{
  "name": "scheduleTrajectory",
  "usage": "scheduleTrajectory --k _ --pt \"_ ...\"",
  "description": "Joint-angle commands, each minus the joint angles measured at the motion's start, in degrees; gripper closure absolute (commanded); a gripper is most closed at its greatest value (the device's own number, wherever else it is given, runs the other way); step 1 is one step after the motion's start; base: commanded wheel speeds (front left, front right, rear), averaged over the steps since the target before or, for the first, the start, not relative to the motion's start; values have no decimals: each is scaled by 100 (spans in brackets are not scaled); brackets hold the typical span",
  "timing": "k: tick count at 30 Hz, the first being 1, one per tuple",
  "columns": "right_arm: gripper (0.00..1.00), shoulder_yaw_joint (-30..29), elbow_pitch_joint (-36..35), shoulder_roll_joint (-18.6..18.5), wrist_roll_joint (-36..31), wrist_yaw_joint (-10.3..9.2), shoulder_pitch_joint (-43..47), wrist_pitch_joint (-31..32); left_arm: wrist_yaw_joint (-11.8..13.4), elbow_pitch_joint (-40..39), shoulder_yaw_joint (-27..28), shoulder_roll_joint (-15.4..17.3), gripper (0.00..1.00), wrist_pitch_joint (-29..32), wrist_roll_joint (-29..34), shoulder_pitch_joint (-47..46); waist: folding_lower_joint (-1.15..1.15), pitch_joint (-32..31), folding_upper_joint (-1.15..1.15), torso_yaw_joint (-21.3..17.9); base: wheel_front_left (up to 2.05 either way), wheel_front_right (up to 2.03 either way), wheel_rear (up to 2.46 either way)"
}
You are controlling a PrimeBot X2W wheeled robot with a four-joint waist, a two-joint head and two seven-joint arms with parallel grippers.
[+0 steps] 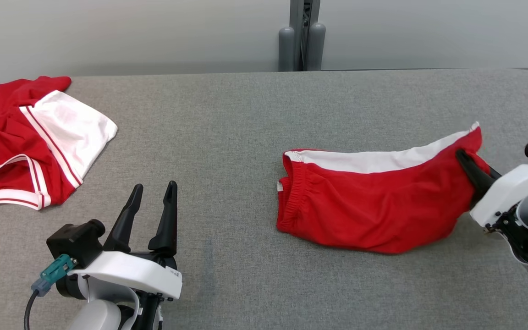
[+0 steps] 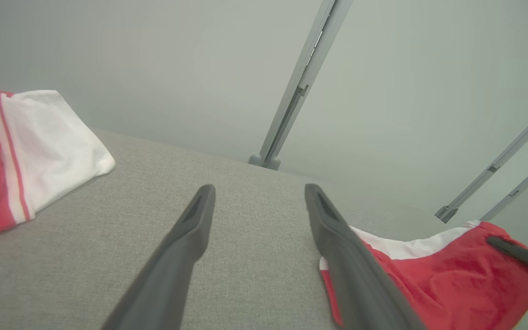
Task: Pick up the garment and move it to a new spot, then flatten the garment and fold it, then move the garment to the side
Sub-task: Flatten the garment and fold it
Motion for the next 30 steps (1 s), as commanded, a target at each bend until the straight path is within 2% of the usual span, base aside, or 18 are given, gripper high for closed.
scheduleTrajectory --k 1,7,16,30 --pt "100 45 -103 11 -125 0 -122 24 -29 27 10 -9 0 -51 -34 45 0 -59 0 26 0 0 0" --pt "100 181 -266 188 -399 0 -370 190 -61 75 3 -58 0 -104 -74 72 0 -162 0 122 0 0 0" --pt "100 470 -204 857 -879 0 -589 634 -130 176 -25 -174 0 -201 -137 90 0 -292 0 405 0 0 0" --pt "100 792 863 1893 -1498 0 -507 1079 -228 331 -50 -297 0 -321 -168 -4 0 -249 0 740 0 0 0"
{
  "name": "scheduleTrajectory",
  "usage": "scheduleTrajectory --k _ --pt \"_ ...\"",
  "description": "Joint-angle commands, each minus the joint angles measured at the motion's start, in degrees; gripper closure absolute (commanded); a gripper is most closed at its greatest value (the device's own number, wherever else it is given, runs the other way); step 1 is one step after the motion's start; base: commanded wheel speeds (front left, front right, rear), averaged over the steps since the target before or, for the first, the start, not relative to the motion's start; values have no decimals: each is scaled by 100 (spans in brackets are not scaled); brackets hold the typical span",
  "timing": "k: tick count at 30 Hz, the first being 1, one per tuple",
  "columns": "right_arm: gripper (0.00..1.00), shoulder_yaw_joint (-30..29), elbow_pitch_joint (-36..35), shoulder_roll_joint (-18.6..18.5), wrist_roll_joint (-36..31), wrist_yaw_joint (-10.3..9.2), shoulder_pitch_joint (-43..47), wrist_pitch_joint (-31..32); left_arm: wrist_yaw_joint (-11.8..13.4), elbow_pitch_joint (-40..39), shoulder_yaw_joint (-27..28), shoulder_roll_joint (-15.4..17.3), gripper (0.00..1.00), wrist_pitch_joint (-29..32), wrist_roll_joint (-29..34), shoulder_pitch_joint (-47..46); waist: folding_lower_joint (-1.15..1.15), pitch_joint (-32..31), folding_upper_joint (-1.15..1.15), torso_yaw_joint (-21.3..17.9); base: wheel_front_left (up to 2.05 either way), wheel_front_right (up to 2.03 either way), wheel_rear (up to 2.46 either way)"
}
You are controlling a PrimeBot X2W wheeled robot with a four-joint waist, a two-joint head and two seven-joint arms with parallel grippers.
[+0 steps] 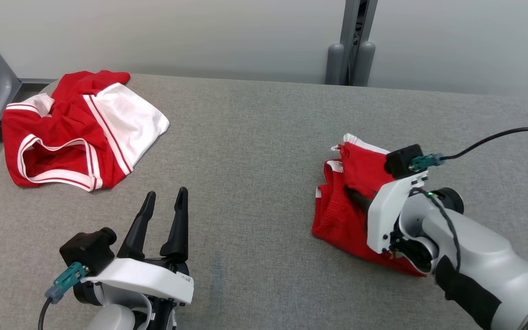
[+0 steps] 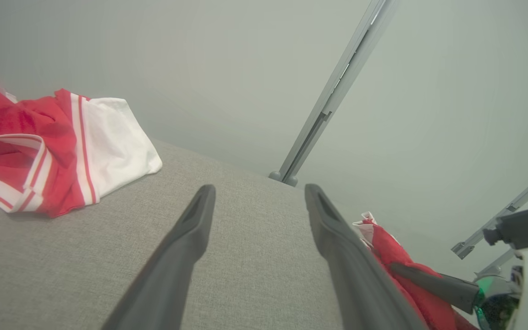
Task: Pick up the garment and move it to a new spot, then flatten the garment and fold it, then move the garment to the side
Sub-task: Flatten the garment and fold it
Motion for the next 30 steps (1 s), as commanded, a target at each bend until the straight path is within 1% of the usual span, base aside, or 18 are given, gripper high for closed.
scheduleTrajectory --k 1,5,8,9,10,11,12,15,20,25,30 --pt "100 38 99 64 -106 0 9 31 -34 21 4 4 0 -27 -18 -59 0 15 0 23 0 0 0" --pt "100 144 297 261 -332 0 -15 93 -47 55 -5 -12 0 -52 -20 -83 0 25 0 52 0 0 0" --pt "100 190 442 343 -547 0 -76 -27 -50 75 9 -12 0 -57 -33 -78 0 17 0 45 0 0 0" --pt "62 205 486 384 -614 0 -80 -39 -48 78 13 -10 0 -58 -36 -68 0 12 0 38 0 0 0" --pt "41 220 528 424 -678 0 -80 -78 -45 82 17 -6 0 -62 -37 -58 0 8 0 28 0 0 0" --pt "5 233 564 454 -736 0 -80 -99 -43 84 21 -2 0 -65 -39 -48 0 4 0 16 0 0 0" --pt "0 242 594 475 -806 0 -86 -130 -39 85 22 2 0 -68 -37 -41 0 -1 0 3 0 0 0" --pt "0 269 619 555 -966 0 -87 -235 -27 90 20 15 0 -63 -39 -20 0 -25 0 -56 0 0 0" --pt "0 214 399 612 -1043 0 -3 -459 -4 81 0 44 0 -35 -34 26 0 -95 0 -177 0 0 0" --pt "0 2 212 474 -1112 0 -40 -760 28 38 -24 85 0 -9 -17 82 0 -166 0 -312 0 0 0" --pt "0 -469 285 232 -1055 0 16 -1070 64 -14 -86 120 0 49 31 113 0 -235 0 -410 0 0 0"
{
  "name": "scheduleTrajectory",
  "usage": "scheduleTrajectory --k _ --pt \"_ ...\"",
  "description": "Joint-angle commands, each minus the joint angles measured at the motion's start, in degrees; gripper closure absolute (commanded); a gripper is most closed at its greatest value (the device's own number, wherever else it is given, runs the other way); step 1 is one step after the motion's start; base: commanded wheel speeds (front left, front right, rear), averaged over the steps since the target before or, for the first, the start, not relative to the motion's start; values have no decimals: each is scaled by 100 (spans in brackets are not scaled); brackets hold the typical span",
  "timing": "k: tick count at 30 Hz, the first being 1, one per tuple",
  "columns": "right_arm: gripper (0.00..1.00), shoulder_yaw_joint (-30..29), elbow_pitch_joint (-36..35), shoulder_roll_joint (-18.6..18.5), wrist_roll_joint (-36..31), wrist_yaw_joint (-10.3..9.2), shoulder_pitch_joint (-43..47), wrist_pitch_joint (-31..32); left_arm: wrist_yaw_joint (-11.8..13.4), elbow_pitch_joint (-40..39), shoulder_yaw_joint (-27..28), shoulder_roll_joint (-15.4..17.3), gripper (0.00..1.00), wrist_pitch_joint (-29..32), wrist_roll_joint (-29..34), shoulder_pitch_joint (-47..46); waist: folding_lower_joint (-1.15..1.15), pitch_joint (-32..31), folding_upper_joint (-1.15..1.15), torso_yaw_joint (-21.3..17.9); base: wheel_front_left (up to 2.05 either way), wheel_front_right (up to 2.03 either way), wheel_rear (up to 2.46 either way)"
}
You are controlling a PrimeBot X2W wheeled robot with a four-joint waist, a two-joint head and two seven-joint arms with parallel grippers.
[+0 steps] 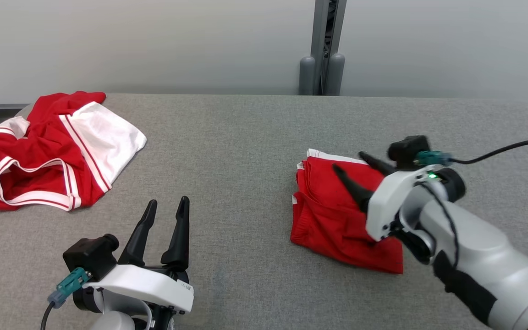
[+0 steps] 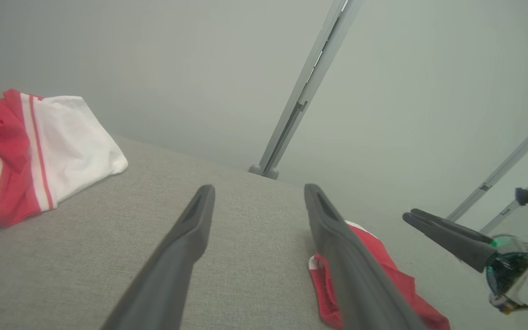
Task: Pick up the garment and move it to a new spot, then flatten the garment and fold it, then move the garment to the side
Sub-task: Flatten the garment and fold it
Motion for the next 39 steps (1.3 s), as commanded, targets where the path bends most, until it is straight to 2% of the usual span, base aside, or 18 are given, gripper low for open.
scheduleTrajectory --k 1,8,12,14,17,32,39 --pt "0 -53 35 -71 21 -2 73 -55 36 -21 -1 21 0 2 37 35 0 -21 0 -21 0 0 0" --pt "0 -731 225 -412 41 -1 292 -306 70 -52 -107 11 0 61 50 136 0 -92 0 -119 0 0 0" --pt "0 -1011 255 -461 -11 -1 500 -373 75 -68 -135 15 0 68 34 197 0 -108 0 -146 0 0 0" --pt "56 -1113 254 -438 -67 -1 615 -384 77 -79 -145 27 0 79 26 219 0 -101 0 -142 0 0 0" --pt "100 -1221 235 -351 -125 -1 804 -402 84 -103 -155 44 0 98 24 202 0 -66 0 -107 0 0 0" --pt "100 -1175 160 72 -210 -1 1144 -95 104 -154 -116 94 0 101 34 15 0 193 0 219 0 0 0" --pt "100 -925 -1 252 -225 -1 1228 49 99 -137 -100 104 0 88 29 -26 0 254 0 328 0 0 0"
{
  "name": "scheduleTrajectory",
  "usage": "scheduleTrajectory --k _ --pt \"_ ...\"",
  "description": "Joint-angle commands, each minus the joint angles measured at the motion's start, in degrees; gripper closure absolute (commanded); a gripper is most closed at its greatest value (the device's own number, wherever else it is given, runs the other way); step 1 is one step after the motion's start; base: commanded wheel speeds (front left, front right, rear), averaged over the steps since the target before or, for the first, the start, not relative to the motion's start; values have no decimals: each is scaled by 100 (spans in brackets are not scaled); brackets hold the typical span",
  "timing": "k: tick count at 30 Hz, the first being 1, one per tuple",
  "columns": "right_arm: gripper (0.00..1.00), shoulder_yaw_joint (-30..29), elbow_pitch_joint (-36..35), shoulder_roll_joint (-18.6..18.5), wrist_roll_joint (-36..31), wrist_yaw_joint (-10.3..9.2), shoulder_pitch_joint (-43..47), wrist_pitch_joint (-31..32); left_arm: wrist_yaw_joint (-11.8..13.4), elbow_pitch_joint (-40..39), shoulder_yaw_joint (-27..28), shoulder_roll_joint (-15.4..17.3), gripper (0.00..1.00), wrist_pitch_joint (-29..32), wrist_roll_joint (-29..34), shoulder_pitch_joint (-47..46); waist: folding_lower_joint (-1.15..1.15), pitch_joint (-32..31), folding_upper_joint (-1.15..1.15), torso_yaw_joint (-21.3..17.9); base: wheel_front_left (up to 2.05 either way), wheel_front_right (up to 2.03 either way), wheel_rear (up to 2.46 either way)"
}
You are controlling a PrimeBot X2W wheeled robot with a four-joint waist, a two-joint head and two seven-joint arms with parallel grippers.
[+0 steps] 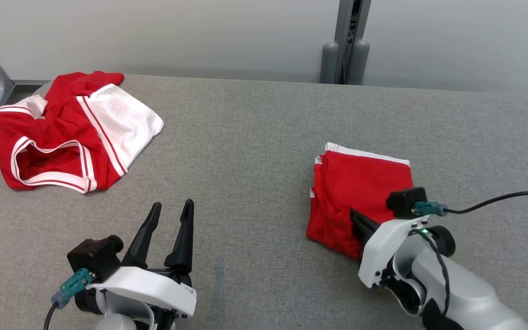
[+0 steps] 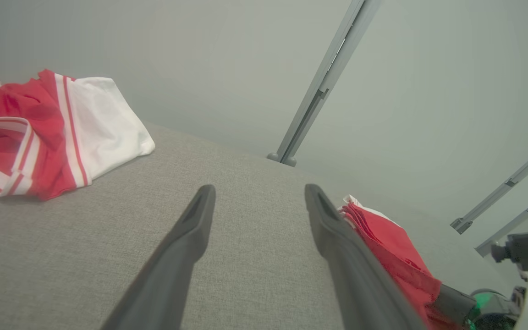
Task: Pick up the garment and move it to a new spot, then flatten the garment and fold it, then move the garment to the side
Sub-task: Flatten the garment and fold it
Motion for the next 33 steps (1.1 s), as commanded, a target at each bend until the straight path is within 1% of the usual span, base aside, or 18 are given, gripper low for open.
scheduleTrajectory --k 1,10,13,20,26,31,32,33 --pt "100 45 -65 -10 39 0 110 26 5 1 28 30 0 -14 14 -61 0 5 0 7 0 0 0" --pt "100 471 -596 96 -15 0 365 128 31 -15 60 44 0 -53 -12 -65 0 16 0 -36 0 0 0" --pt "100 595 -659 143 -4 0 464 186 36 -19 65 48 0 -57 -17 -91 0 30 0 -64 0 0 0" --pt "100 816 -699 217 -126 0 426 93 38 -2 74 67 0 -62 -30 -119 0 38 0 -116 0 0 0" --pt "100 609 -981 22 -204 0 217 -194 64 9 101 83 0 -81 -57 -52 0 -31 0 -184 0 0 0" --pt "100 107 -1340 -262 -322 0 192 -352 96 -16 139 109 0 -99 -79 45 0 -121 0 -279 0 0 0" --pt "97 -33 -1380 -333 -353 0 210 -363 107 -23 142 114 0 -102 -84 57 0 -137 0 -300 0 0 0" --pt "78 -181 -1393 -391 -364 0 244 -375 112 -31 141 114 0 -103 -88 66 0 -151 0 -319 0 0 0"
